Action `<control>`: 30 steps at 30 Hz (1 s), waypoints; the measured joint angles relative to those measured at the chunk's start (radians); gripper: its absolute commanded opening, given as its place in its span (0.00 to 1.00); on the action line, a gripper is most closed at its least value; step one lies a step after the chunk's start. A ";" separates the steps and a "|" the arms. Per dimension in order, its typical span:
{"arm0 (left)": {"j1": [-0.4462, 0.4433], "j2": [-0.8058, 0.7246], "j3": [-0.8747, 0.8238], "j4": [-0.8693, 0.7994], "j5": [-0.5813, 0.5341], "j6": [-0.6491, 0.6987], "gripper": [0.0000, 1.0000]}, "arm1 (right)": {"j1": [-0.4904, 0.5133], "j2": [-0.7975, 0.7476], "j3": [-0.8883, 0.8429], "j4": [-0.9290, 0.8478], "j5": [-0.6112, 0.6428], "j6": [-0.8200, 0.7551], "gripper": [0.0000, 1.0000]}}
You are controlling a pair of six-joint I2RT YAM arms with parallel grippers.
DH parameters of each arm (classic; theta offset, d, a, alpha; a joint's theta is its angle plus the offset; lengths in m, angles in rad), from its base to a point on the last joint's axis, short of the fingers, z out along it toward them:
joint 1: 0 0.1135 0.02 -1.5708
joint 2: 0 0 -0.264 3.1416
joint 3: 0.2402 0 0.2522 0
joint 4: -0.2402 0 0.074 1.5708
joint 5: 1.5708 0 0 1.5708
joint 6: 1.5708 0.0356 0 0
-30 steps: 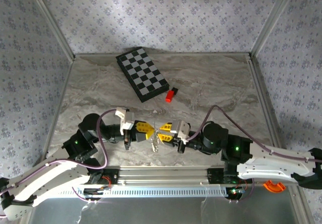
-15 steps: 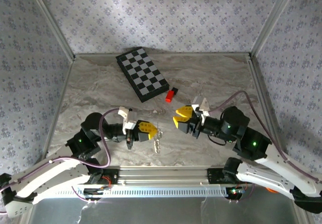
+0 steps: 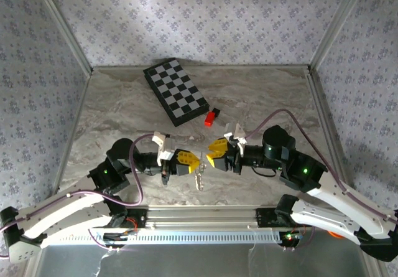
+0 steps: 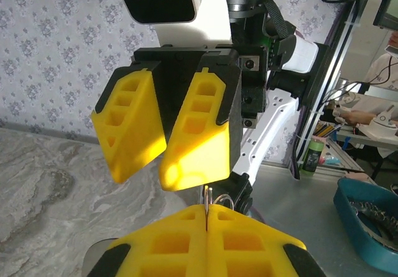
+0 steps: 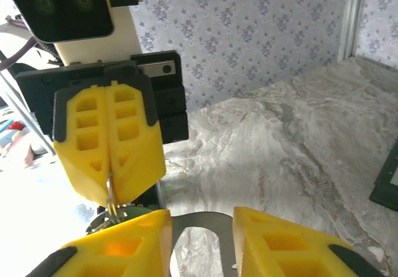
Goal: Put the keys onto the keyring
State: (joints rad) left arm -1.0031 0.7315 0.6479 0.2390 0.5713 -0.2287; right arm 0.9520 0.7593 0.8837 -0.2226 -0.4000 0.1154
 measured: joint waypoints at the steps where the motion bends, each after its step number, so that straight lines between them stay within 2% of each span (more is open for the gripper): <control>1: -0.002 0.002 0.000 0.001 -0.001 0.000 0.00 | 0.000 -0.001 0.000 0.000 -0.009 -0.001 0.30; 18: -0.023 0.024 0.009 0.005 -0.015 0.001 0.00 | 0.024 -0.028 -0.024 0.000 -0.045 -0.032 0.31; 23: -0.032 0.024 0.013 0.004 -0.018 0.004 0.00 | 0.032 -0.030 -0.032 0.001 -0.042 -0.045 0.39; 30: -0.041 0.025 0.014 0.004 -0.024 0.011 0.00 | 0.049 -0.058 -0.050 0.000 -0.042 -0.053 0.39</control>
State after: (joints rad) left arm -1.0439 0.7567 0.6617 0.2432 0.5468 -0.2176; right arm 1.0012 0.7010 0.8341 -0.2222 -0.4419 0.0628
